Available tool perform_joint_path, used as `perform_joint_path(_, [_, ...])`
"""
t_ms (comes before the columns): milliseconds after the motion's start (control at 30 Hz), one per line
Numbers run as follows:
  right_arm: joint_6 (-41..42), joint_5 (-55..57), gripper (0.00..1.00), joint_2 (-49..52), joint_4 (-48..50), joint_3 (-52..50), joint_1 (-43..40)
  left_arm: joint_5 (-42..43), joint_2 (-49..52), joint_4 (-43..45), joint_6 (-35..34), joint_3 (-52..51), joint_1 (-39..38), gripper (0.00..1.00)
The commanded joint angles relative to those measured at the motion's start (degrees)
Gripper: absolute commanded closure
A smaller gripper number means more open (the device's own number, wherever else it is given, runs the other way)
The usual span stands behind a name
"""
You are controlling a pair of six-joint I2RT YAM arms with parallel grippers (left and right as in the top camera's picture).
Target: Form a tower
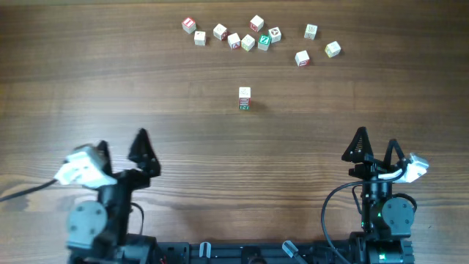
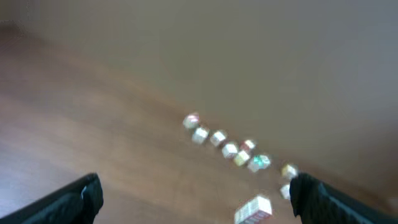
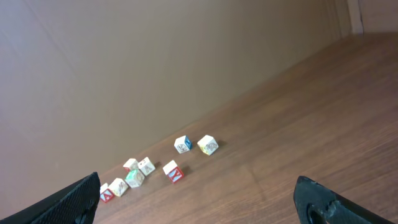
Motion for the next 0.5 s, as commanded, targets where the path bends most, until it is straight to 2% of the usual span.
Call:
perform_joint_path(0, [-0.9, -0.7, 0.0, -0.4, 0.3, 0.0, -0.2, 3.3, -8.1, 13.4, 4.7, -14.4, 2.2, 0.0])
perform_joint_path(167, [-0.9, -0.7, 0.0, -0.4, 0.3, 0.0, -0.2, 1.7, -12.2, 20.6, 5.0, -23.4, 6.3, 0.0])
perform_joint_path(267, [-0.9, -0.7, 0.0, -0.4, 0.3, 0.0, -0.2, 1.7, -12.2, 27.9, 10.4, -28.7, 6.8, 0.0])
perform_joint_path(367, [-0.9, -0.7, 0.0, -0.4, 0.3, 0.0, -0.2, 1.7, -12.2, 24.4, 15.1, -29.0, 8.0, 0.0])
perform_joint_path(433, [-0.9, -0.7, 0.0, -0.4, 0.3, 0.0, -0.2, 2.3, -12.2, 18.9, 15.3, -29.0, 9.0, 0.0])
perform_joint_path(467, [-0.8, -0.7, 0.0, -0.4, 0.3, 0.0, -0.2, 2.6, -12.2, 19.0, 15.2, -29.0, 9.2, 0.0])
